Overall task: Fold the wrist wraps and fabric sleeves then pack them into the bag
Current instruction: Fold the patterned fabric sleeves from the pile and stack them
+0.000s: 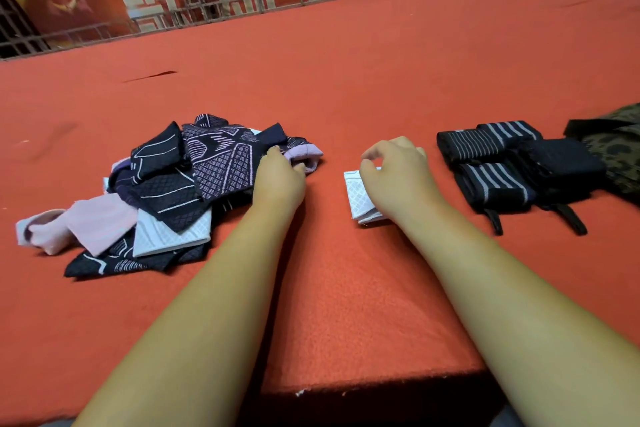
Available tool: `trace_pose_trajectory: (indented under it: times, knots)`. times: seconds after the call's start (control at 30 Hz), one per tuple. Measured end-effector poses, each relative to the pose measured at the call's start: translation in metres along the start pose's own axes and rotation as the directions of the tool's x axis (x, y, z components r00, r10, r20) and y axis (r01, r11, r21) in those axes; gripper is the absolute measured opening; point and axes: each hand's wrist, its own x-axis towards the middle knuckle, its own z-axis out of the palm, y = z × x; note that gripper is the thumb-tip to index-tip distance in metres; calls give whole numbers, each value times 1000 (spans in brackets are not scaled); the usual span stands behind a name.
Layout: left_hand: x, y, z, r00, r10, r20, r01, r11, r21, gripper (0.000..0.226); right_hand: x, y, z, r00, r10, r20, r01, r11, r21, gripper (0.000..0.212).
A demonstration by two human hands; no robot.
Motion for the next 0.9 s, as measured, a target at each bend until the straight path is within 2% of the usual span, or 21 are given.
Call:
trace_pose_trajectory:
  times: [0.1, 0.23, 0.33, 0.43, 0.5, 0.6, 0.67, 0.8, 0.9]
  knots:
    - [-6, -3, -2, 1000, 12, -23, -13, 999, -50, 28, -1, -6, 2, 1000, -1, -8, 1, 999, 37, 25]
    - [-38, 4, -18, 998, 17, 64, 3, 956, -293, 18, -4, -16, 2, 1000, -16, 14, 14, 994, 111, 26]
    - [-58, 4, -38, 994, 69, 84, -28, 908, -417, 15, -10, -26, -1, 995, -15, 100, -12, 965, 261, 37]
    - [-74, 3, -63, 986, 148, 80, -87, 857, -509, 19, -19, -35, -6, 975, -33, 222, -40, 948, 316, 45]
    - [-83, 4, -80, 984, 165, 72, -100, 836, -539, 23, -27, -42, -8, 958, -64, 278, -40, 934, 355, 43]
    - [-92, 0, -100, 990, 136, 46, -84, 807, -584, 30, -40, -51, -6, 918, -145, 369, -66, 861, 505, 40]
    - [-95, -5, -109, 993, 114, 21, -79, 795, -601, 31, -49, -57, -5, 887, -234, 398, -24, 838, 545, 35]
    - [-108, -15, -122, 992, 117, -50, -125, 830, -544, 29, -69, -71, 0, 863, -330, 382, 53, 812, 581, 28]
    - [-115, -29, -126, 995, 84, -56, -101, 849, -519, 17, -76, -77, 8, 905, -285, 315, 96, 860, 502, 18]
